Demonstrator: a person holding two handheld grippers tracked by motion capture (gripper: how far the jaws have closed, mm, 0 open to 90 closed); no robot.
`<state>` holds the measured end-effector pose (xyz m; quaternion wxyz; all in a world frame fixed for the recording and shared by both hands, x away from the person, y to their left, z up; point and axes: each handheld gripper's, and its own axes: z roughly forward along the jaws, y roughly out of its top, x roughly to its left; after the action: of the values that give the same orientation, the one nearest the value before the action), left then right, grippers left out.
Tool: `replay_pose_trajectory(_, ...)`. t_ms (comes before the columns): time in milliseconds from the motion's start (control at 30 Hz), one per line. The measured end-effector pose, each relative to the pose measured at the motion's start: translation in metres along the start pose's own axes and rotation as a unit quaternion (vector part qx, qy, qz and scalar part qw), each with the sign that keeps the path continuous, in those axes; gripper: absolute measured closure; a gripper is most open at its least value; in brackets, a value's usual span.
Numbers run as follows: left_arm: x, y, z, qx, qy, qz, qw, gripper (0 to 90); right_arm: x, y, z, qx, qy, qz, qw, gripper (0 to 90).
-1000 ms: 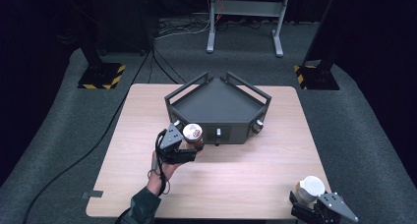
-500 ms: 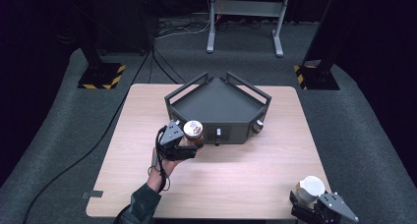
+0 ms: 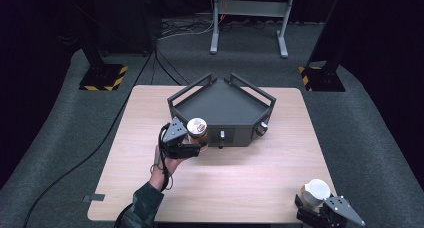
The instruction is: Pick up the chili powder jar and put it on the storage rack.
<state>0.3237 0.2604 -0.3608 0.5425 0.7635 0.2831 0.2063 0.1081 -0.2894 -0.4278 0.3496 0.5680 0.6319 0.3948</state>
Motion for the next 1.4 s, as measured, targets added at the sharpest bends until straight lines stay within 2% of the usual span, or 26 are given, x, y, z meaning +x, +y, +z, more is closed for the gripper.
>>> replay_pose_trajectory(467, 0.005, 0.008, 0.001, 0.000, -0.002, 0.001, 1.0000, 31.8, 0.000, 0.001, 0.001, 0.002, 0.001, 0.000, 1.0000, 0.0)
replay_pose_trajectory(1400, 0.009, 0.028, 0.005, -0.004, -0.003, 0.020, 0.9998, 31.7, 0.001, 0.003, 0.001, 0.000, 0.002, -0.002, 1.0000, 0.0)
